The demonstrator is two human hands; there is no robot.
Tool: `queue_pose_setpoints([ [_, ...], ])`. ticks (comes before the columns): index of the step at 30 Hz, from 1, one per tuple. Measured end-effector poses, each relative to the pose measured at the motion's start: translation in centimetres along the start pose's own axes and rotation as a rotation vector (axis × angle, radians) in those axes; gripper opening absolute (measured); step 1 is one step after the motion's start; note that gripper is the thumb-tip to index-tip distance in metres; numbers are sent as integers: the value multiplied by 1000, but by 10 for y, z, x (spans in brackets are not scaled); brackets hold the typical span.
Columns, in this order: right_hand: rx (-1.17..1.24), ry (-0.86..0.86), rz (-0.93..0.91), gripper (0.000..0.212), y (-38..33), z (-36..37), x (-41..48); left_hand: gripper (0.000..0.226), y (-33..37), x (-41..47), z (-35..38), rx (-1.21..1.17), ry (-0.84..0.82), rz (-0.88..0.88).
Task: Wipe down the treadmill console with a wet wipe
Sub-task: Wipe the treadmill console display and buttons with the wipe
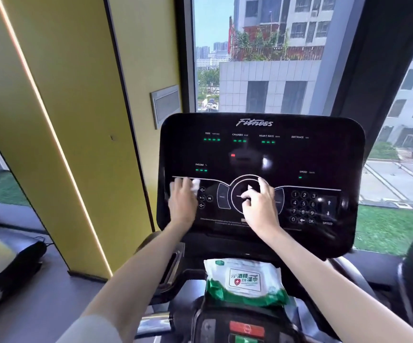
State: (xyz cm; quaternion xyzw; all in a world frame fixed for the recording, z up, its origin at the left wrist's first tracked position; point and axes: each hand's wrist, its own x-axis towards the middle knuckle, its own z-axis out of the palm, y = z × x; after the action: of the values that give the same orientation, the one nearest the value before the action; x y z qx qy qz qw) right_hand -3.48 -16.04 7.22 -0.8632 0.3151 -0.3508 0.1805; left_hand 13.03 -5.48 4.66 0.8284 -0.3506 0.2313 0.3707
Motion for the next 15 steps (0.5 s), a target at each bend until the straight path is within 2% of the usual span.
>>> queue_pose_setpoints([
  [3, -42, -25, -8, 21, 7, -1, -9, 13, 20, -48, 18, -16, -250, 421],
  [4, -44, -35, 3, 21, 10, -1, -11, 14, 18, -54, 15, -23, -266, 471],
  [5, -44, -43, 13, 22, 13, -1, -14, 14, 12, -53, 9, -49, -225, 432],
  [7, -56, -64, 27, 23, 16, 1, -20, 14, -4, -42, -5, -108, -55, 151],
  [9, -67, -91, 16, 22, 18, 6, -30, 19, -23, -24, -17, -159, 105, -225],
  [11, -81, -116, -12, 20, 20, 10, -40, 25, -33, -12, -26, -160, 172, -514],
  [13, -82, -139, -17, 22, 23, 13, -47, 23, -30, -14, -20, -152, 156, -641],
  [15, -71, -153, 5, 24, 28, 12, -51, 17, -14, -26, -4, -164, 103, -668],
])
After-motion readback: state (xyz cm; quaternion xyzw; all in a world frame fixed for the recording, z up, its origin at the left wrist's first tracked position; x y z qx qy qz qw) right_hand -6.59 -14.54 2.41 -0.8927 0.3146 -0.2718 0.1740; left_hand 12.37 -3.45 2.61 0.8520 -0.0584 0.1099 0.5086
